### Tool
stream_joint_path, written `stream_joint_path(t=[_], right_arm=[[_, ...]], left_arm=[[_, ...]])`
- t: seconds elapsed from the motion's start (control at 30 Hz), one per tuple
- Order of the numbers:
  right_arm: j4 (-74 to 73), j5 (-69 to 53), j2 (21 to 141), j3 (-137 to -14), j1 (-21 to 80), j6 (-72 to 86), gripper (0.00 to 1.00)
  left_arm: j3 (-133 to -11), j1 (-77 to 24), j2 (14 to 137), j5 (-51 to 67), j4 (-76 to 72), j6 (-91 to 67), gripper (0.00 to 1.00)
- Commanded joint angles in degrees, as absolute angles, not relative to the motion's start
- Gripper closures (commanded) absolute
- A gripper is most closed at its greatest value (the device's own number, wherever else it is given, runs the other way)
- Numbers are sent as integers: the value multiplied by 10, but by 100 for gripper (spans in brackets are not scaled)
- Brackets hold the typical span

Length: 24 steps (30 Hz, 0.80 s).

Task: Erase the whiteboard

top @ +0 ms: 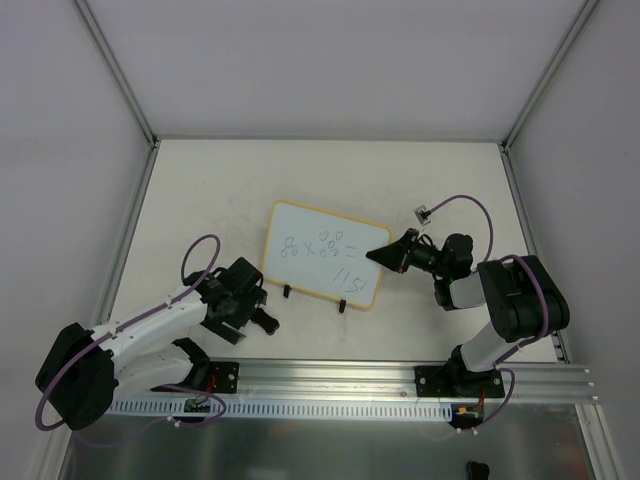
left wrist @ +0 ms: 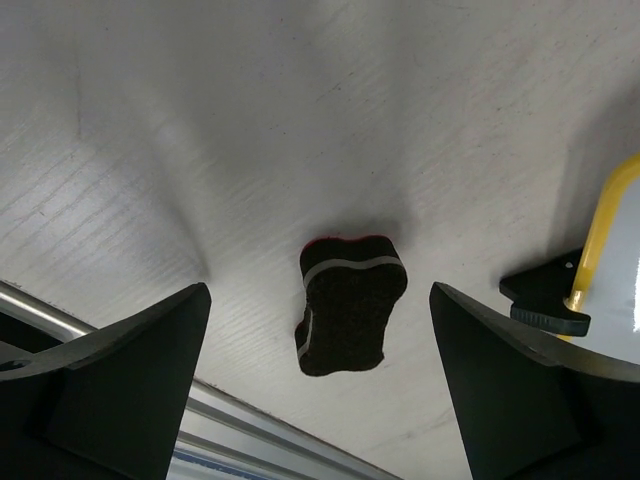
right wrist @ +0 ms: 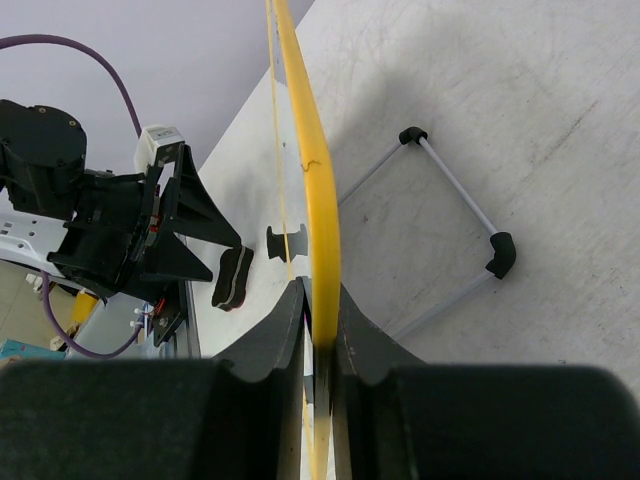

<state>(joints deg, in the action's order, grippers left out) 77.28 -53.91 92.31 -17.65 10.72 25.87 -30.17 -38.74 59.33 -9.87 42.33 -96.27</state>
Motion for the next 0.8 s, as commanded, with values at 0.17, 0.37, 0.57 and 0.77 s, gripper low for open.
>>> stream_joint_path(t=[0.17,0.37,0.57,0.77], right_arm=[[878,-521,912,-171,110,196,100],[878,-521,911,-171,110,198,100],[877,-521,911,-171,110,199,100],[878,-521,907,-171,108,200,100]], left_arm=[[-338,-412,656,-114,433,-998,8],[-360,-418,678,-123,427,-985,17],[-367,-425,704,-105,417,-984,33],[-368,-429,739,-79,397,-977,43]])
